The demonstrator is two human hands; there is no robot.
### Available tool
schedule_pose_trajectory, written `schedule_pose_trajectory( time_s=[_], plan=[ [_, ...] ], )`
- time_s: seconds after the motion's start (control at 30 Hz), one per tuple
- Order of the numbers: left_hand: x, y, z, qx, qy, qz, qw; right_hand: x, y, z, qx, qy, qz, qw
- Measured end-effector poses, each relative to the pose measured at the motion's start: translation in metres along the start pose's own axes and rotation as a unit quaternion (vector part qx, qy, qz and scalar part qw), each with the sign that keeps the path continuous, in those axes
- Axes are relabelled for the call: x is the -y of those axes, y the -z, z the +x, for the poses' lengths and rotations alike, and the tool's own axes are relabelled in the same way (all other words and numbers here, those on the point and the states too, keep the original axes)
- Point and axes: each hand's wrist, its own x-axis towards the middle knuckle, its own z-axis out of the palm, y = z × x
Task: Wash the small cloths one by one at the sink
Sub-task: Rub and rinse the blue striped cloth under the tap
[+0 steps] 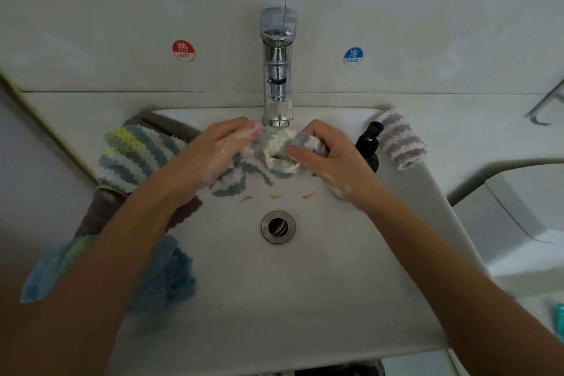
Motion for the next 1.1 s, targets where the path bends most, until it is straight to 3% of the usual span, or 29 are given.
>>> schedule_pose_trajectory(
  time_s=[0.3, 0.5, 0.6, 0.7, 0.8, 0.93, 1.0, 1.1],
  plan=[
    [0.006, 0.008, 0.000, 0.067, 0.019, 0.053, 0.996, -0.002, 0.011, -0.001, 0.097, -0.078, -0.145, 0.982],
    [0.011, 0.001, 0.003, 0.124, 0.061, 0.255, 0.957, -0.002, 0.006, -0.007, 0.183, -0.077, -0.251, 0.948],
    [0.010, 0.000, 0.003, 0.118, 0.066, 0.253, 0.958, -0.002, 0.007, -0.004, 0.153, -0.076, -0.176, 0.970],
    [0.005, 0.002, 0.002, 0.099, 0.046, 0.155, 0.982, 0.002, 0.012, -0.003, 0.128, -0.096, -0.037, 0.986],
    [0.002, 0.003, -0.001, 0.081, 0.048, 0.048, 0.994, 0.007, 0.014, -0.006, 0.148, -0.127, 0.099, 0.976],
    [0.006, -0.009, -0.001, 0.073, 0.095, -0.055, 0.991, -0.002, -0.001, -0.003, 0.018, -0.094, 0.047, 0.994],
    [0.010, -0.017, 0.002, 0.045, 0.095, -0.030, 0.994, -0.009, -0.007, -0.002, -0.026, -0.077, 0.015, 0.997],
    [0.013, -0.022, 0.005, 0.026, 0.064, 0.039, 0.997, -0.012, -0.005, -0.001, -0.031, -0.120, 0.010, 0.992]
  ],
)
